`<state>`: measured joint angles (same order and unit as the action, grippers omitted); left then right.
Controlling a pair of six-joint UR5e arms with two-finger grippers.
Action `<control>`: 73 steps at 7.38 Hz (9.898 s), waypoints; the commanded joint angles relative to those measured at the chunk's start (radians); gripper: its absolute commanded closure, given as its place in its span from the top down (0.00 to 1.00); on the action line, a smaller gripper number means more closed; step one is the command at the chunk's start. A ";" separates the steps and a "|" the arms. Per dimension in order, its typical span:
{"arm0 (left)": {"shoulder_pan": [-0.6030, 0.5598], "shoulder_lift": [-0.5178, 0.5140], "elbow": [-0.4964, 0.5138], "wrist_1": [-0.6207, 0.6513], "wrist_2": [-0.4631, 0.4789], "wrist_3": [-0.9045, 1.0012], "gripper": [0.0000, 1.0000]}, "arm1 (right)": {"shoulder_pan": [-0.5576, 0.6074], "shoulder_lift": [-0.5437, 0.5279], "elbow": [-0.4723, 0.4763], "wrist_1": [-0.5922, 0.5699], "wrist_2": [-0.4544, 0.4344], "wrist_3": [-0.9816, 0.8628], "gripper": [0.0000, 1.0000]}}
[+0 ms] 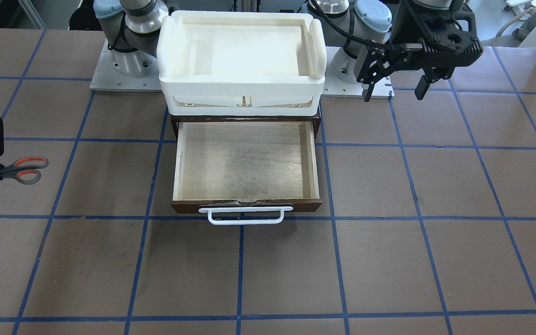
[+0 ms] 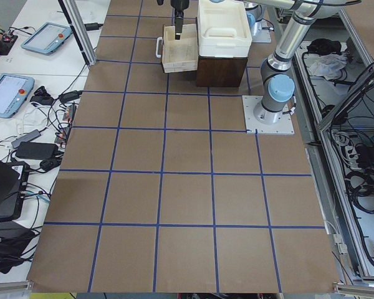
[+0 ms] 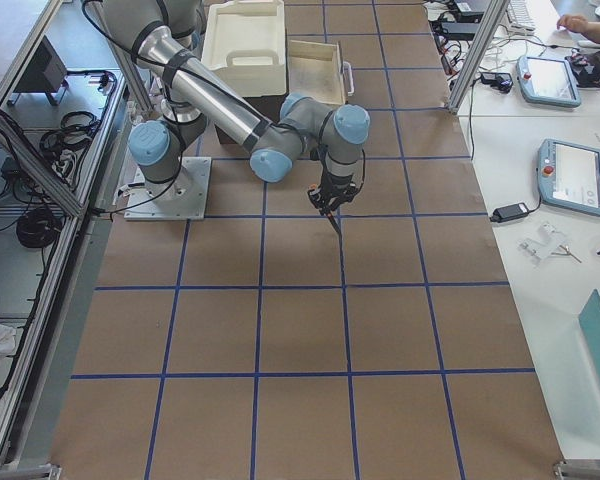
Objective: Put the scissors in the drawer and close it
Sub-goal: 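Lift the scissors with the right gripper and carry them over the drawer, then lower the scissors into the open drawer and open the right gripper, then raise the right gripper away while the left arm reaches toward the drawer, then lower the left gripper onto the drawer front near the white handle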
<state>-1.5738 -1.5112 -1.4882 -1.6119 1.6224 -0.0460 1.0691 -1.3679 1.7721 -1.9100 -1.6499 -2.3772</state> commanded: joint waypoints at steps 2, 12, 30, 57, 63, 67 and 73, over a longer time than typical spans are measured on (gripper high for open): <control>0.002 -0.003 0.003 0.000 0.002 0.000 1.00 | 0.147 -0.037 -0.098 0.146 0.031 0.210 0.00; 0.002 0.000 0.003 -0.003 0.002 0.000 1.00 | 0.675 0.002 -0.221 0.223 0.174 1.035 0.00; -0.037 -0.059 -0.006 0.012 -0.004 -0.029 1.00 | 0.616 -0.043 -0.286 0.216 0.144 1.837 1.00; -0.364 -0.813 0.276 0.282 -0.044 -0.350 1.00 | 0.508 -0.275 -0.221 0.404 0.042 2.271 1.00; -0.368 -0.729 0.269 0.189 -0.070 -0.351 1.00 | 0.506 -0.281 -0.201 0.394 0.039 2.271 1.00; -0.373 -0.664 0.255 0.070 -0.072 -0.350 1.00 | 0.506 -0.318 -0.198 0.405 0.058 2.271 1.00; -0.393 -0.541 0.099 0.008 -0.096 -0.350 1.00 | 0.506 -0.321 -0.197 0.394 0.055 2.271 1.00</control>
<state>-1.9640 -2.0800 -1.3520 -1.5748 1.5300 -0.3963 1.5755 -1.6890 1.5753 -1.5167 -1.5978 -0.1060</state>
